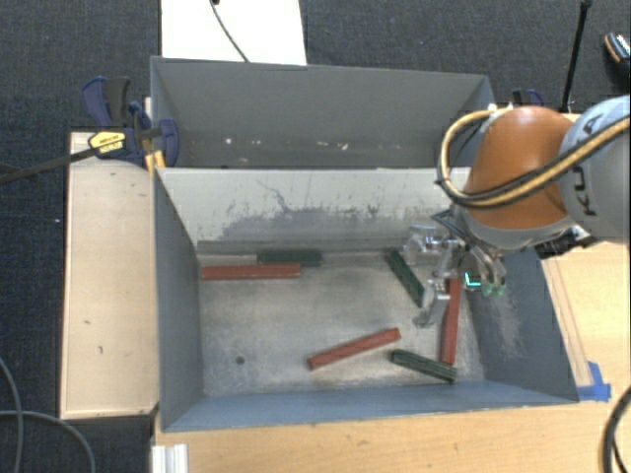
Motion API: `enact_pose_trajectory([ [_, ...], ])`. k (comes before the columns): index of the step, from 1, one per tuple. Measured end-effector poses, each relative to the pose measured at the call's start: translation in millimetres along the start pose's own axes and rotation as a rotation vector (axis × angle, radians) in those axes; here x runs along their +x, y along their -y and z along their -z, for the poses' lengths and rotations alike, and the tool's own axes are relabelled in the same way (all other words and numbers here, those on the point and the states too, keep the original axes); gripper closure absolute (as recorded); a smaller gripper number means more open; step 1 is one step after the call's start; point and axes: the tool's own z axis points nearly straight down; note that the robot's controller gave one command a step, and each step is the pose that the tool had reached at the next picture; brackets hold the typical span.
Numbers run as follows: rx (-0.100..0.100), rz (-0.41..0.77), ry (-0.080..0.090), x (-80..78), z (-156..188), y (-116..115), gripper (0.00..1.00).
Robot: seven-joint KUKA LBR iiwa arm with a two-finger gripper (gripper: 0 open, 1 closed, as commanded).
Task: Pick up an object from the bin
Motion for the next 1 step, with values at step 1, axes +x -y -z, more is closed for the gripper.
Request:
enact_pose_trajectory([
  [1,-0.002,-0.160,-0.002,48.0,-80.7,-75.7,0.00],
])
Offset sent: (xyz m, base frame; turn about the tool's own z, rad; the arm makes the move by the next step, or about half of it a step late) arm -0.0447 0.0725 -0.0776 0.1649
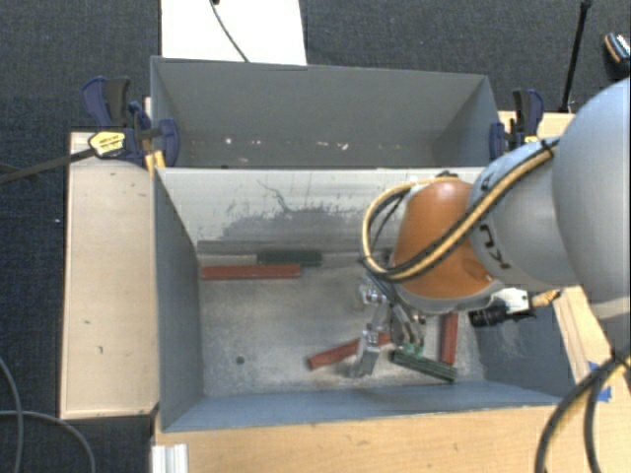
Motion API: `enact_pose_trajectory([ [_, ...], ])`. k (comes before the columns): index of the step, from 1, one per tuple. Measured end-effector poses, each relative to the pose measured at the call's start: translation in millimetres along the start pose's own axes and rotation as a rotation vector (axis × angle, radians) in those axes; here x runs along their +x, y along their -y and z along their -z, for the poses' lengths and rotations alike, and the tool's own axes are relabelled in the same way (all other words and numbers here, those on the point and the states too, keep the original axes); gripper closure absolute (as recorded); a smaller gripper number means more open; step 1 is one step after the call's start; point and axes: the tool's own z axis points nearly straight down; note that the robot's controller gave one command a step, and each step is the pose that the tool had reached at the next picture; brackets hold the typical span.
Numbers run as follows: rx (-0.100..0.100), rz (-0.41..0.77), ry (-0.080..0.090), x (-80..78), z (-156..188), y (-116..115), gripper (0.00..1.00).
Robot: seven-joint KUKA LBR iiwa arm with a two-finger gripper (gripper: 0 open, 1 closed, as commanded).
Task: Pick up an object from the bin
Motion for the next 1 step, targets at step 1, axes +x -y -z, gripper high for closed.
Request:
enact_pose_trajectory([
  [1,0.000,-0.283,0.011,8.8,33.5,8.3,0.00],
])
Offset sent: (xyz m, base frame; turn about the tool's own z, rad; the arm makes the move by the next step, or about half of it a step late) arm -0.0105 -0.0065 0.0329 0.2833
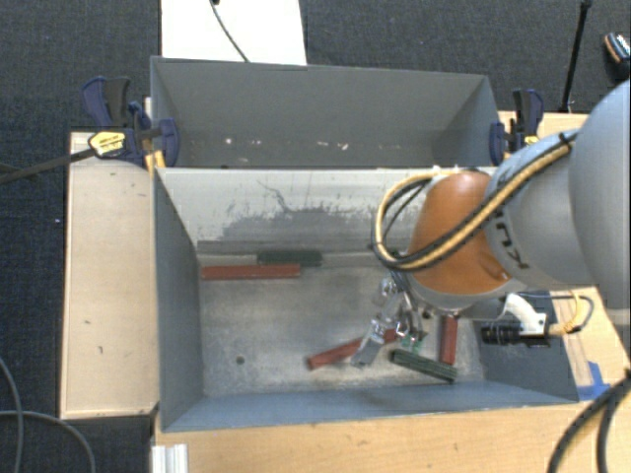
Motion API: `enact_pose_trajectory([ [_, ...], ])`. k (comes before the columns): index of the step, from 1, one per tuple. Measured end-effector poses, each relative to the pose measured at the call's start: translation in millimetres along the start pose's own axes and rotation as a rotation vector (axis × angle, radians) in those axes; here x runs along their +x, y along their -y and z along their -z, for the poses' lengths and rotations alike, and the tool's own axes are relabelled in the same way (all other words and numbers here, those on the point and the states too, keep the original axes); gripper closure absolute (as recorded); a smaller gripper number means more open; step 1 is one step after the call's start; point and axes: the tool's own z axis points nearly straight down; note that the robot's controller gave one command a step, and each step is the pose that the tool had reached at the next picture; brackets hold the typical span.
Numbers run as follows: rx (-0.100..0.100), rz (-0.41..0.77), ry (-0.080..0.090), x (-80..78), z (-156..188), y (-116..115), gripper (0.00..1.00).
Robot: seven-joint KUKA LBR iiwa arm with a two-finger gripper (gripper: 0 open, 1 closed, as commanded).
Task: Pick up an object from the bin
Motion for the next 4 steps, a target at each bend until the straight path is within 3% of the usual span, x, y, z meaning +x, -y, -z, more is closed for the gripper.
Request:
enact_pose_trajectory([
  [1,0.000,-0.314,0.000,-11.5,10,-12,0.00],
  [2,0.008,-0.277,-0.006,-20.0,-33,74,0.00],
  [3,0.003,-0.279,-0.005,-20.2,-32,74,0.00],
  [4,0.002,-0.278,-0.005,-19.9,-32,74,1.00],
])
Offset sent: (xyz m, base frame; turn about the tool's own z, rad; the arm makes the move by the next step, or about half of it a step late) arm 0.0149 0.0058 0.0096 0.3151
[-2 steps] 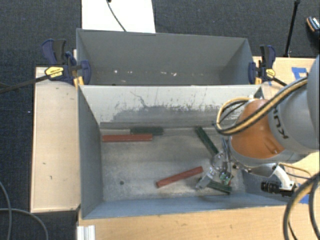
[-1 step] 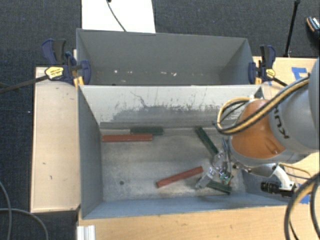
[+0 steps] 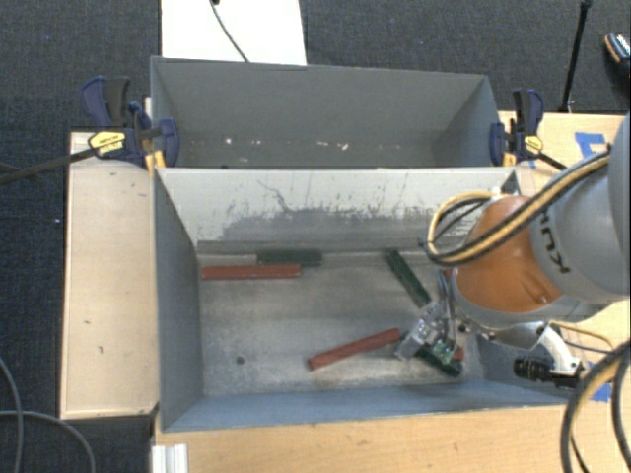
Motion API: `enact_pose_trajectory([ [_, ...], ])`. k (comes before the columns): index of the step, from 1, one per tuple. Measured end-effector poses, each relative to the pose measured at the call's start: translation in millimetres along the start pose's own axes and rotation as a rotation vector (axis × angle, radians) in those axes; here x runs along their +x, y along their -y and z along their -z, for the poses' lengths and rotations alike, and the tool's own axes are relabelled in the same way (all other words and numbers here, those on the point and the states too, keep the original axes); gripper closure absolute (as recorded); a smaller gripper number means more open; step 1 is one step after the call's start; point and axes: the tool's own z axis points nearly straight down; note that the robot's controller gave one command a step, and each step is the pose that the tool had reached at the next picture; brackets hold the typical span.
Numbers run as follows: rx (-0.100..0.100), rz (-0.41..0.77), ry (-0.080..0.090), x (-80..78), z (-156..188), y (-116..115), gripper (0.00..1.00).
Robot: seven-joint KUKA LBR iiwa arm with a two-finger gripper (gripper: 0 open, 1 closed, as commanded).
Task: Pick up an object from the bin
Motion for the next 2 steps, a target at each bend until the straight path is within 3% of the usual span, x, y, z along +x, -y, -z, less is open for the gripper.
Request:
enact_pose_trajectory([
  [1,-0.002,0.000,0.004,-0.4,5,0,1.00],
  [2,-0.006,0.003,0.009,-1.7,113,-1,1.00],
])
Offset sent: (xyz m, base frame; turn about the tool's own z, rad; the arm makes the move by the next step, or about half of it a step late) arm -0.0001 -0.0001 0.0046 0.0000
